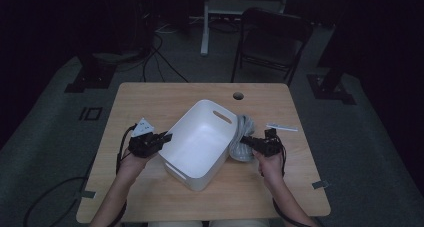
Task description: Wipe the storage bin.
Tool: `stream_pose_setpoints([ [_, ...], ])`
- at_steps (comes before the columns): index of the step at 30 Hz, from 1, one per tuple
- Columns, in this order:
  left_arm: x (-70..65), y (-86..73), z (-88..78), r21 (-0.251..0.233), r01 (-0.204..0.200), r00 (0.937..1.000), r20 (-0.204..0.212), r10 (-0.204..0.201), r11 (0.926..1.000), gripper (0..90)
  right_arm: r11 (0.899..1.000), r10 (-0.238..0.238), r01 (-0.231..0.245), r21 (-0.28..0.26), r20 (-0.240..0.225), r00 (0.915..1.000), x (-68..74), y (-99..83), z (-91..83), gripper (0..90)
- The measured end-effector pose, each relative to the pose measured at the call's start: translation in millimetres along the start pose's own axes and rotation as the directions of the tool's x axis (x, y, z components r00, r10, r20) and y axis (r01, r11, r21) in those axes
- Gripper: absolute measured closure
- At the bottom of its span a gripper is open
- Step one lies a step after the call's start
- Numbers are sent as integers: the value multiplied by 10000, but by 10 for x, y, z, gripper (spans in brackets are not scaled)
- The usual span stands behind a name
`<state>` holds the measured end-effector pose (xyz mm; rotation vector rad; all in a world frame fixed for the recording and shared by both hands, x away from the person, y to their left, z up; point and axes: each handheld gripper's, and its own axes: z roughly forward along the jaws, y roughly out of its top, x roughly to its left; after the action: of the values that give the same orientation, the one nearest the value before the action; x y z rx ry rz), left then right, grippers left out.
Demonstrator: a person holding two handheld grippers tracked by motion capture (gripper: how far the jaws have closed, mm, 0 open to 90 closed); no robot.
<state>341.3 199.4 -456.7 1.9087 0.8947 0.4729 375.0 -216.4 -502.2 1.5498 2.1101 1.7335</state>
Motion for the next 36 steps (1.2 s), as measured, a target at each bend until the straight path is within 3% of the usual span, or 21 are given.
stream_pose_setpoints([
  [5,-8,5,7,-8,-6,9999,-132,6,10000,811,9930,240,-275,1151,318,9992,-94,-147,228,766],
  [9,-12,9,9,14,-36,9998,-193,36,10000,810,9893,497,-521,1359,210,9985,-130,-160,259,764],
  [13,-13,11,12,30,-23,9998,-207,23,10000,810,9921,496,-490,1159,-23,9988,-84,-115,191,764],
  [15,-13,13,12,43,-48,9998,-207,49,10000,811,9953,560,-530,807,-357,9978,-46,-63,116,764],
  [19,-14,17,18,65,-85,9999,-83,86,9999,812,9997,37,-58,-227,-908,9959,108,92,-103,763],
  [21,-15,20,21,77,-137,9999,-19,137,9999,812,9978,-424,386,-542,-692,9967,176,128,-173,762],
  [23,-8,18,21,64,-147,9999,51,146,9999,810,9960,-766,749,-497,-340,9965,200,121,-163,762],
  [33,-17,23,24,100,-258,9996,73,258,9996,810,9981,-595,586,207,464,9972,52,-5,45,761],
  [36,-20,24,24,118,-257,9997,61,256,9996,810,9970,-498,444,639,866,9950,-45,-89,164,761],
])
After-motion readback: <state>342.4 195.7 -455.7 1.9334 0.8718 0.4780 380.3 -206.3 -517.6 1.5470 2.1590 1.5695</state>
